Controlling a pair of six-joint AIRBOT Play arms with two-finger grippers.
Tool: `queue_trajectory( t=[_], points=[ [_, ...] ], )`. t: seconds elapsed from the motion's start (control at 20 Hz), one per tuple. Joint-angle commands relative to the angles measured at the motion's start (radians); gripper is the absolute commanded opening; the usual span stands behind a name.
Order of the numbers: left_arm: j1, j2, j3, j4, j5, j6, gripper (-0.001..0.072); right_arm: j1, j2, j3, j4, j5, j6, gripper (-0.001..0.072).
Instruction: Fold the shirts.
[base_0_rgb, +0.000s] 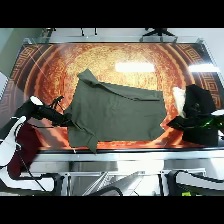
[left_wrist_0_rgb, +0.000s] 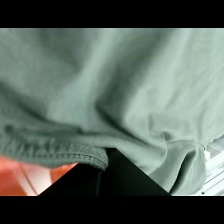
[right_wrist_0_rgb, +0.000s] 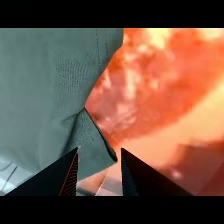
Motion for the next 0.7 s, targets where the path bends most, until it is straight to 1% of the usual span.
queue_trajectory(
  t=[0.0,0.15,0.4,0.5,0.65],
  points=[
    [0.012,0.051,0.015,0.033,-0.030,-0.025,0.0015,0.076,-0.079,-0.010,-0.012,-0.006,-0.010,0.0300],
    [0.053,0.092,0.015,0.032,-0.045,-0.025,0.0015,0.122,-0.109,-0.011,-0.043,-0.005,-0.009,0.0298],
    [0.096,0.122,0.015,0.032,-0.051,-0.024,0.0015,0.198,-0.134,-0.011,-0.049,-0.005,-0.010,0.0290],
    [0.096,0.121,0.015,0.033,-0.061,-0.019,0.0016,0.208,-0.135,-0.010,-0.049,0.017,-0.029,0.0202],
    [0.096,0.121,0.015,0.033,-0.062,-0.016,0.0016,0.200,-0.135,-0.010,-0.049,0.041,-0.029,0.0200]
  ],
)
